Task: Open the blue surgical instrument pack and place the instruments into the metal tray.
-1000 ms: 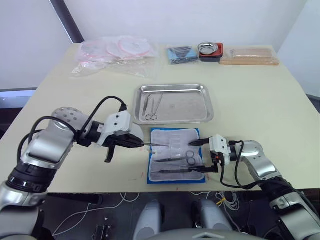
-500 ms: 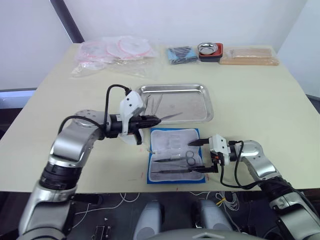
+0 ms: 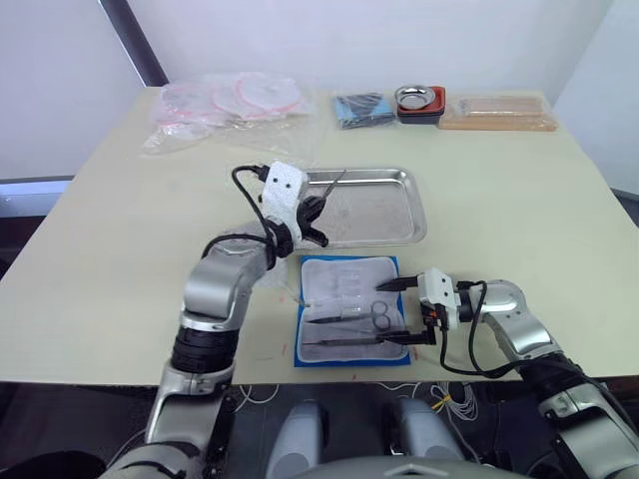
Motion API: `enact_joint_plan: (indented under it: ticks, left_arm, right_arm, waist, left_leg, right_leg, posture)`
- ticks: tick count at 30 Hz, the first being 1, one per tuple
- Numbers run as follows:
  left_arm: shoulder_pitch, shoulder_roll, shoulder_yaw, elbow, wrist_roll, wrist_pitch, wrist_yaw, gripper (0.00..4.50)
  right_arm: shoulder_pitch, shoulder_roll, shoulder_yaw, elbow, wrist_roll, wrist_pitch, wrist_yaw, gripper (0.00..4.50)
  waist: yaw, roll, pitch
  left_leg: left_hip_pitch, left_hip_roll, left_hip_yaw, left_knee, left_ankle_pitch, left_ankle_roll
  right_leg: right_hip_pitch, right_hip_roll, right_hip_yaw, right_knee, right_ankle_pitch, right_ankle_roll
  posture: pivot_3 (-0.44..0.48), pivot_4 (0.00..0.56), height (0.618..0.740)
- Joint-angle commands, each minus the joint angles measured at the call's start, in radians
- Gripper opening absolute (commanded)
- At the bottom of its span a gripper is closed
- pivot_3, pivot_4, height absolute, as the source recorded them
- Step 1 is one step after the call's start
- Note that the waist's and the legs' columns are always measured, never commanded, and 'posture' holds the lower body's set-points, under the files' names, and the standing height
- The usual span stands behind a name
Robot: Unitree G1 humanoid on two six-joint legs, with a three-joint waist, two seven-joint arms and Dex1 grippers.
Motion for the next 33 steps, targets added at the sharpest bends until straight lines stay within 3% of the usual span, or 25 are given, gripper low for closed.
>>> enact_joint_plan:
  ticks: [1, 13, 31, 33]
  left_arm:
    - [-0.005, -0.049, -0.001, -0.003, 0.044, 0.000, 0.097, 0.11]
    - [0.011, -0.186, -0.027, 0.140, 0.154, -0.097, 0.275, 0.11]
    - [-0.039, -0.231, 0.006, 0.315, 0.158, -0.154, 0.289, 0.11]
    - [-0.037, -0.227, 0.011, 0.312, 0.168, -0.149, 0.296, 1.00]
  right_arm:
    - [0.060, -0.022, 0.069, 0.078, -0.094, 0.030, 0.004, 4.50]
    - [0.062, -0.022, 0.071, 0.079, -0.094, 0.033, 0.006, 4.50]
    - [0.060, -0.023, 0.072, 0.071, -0.097, 0.039, 0.004, 4.50]
    - [0.062, -0.026, 0.072, 0.066, -0.096, 0.040, 0.005, 4.50]
  waist:
    - [0.000, 0.000, 0.000]
    - [0.001, 0.000, 0.000]
    - [0.001, 0.000, 0.000]
    - [0.001, 0.000, 0.000]
  left_leg:
    - [0.000, 0.000, 0.000, 0.000, 0.000, 0.000]
    - [0.000, -0.003, 0.000, 0.000, 0.000, 0.000]
    - [0.000, -0.004, 0.000, 0.000, 0.000, 0.000]
    - [0.000, -0.004, 0.000, 0.000, 0.000, 0.000]
  right_leg:
    - [0.000, 0.000, 0.000, 0.000, 0.000, 0.000]
    - [0.001, -0.001, -0.001, 0.000, 0.000, 0.000]
    - [0.001, -0.002, -0.002, 0.000, 0.000, 0.001]
    - [0.001, -0.002, -0.002, 0.000, 0.000, 0.001]
  posture:
    - [0.000, 0.150, 0.740]
    - [0.000, 0.150, 0.740]
    - [0.000, 0.150, 0.740]
    - [0.000, 0.150, 0.740]
